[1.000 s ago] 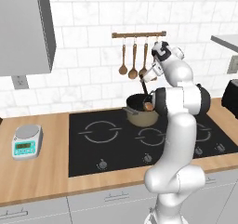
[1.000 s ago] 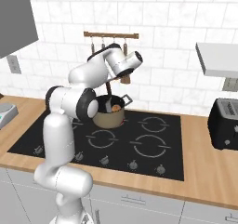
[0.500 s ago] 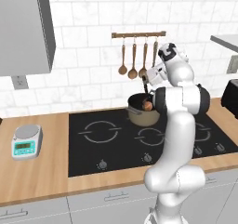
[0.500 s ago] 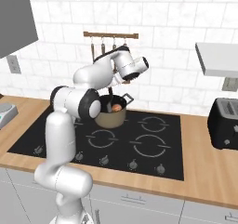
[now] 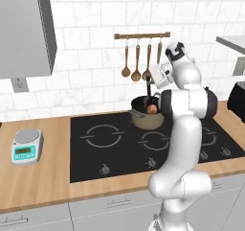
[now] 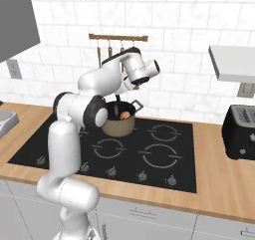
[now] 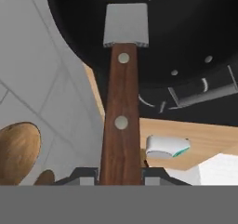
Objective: Put the lemon and onion in the pot. Retrieve the spatula and lightly stir the vegetables in the pot.
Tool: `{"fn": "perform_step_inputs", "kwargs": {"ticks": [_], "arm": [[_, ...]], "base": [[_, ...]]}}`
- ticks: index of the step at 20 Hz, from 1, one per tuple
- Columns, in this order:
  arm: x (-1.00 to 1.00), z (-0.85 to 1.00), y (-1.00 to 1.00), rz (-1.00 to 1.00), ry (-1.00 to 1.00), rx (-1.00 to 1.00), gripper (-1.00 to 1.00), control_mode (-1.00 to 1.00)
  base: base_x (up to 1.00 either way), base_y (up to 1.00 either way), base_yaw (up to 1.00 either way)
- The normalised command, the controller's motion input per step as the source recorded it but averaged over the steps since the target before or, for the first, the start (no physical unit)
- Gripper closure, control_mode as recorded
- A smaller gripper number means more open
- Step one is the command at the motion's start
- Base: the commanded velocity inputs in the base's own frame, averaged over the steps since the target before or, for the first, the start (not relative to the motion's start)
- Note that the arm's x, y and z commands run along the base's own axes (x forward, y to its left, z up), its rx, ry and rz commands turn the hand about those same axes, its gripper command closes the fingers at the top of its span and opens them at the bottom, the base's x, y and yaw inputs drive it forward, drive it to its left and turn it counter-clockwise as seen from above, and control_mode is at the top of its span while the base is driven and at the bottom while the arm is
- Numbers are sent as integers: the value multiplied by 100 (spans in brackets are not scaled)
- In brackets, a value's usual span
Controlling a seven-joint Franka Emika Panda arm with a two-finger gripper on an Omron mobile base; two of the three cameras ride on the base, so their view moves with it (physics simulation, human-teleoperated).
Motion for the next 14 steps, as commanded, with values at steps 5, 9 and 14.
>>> {"fn": "perform_step_inputs", "kwargs": {"ticks": [5,9,14], "arm": [[1,35,0,-15,-2,-17,100,-100],[0,-1,0,-27,11,-21,100,-100],[0,-5,0,-16,12,-10,100,-100]], "base": [[0,0,0],[0,0,0],[0,0,0]]}}
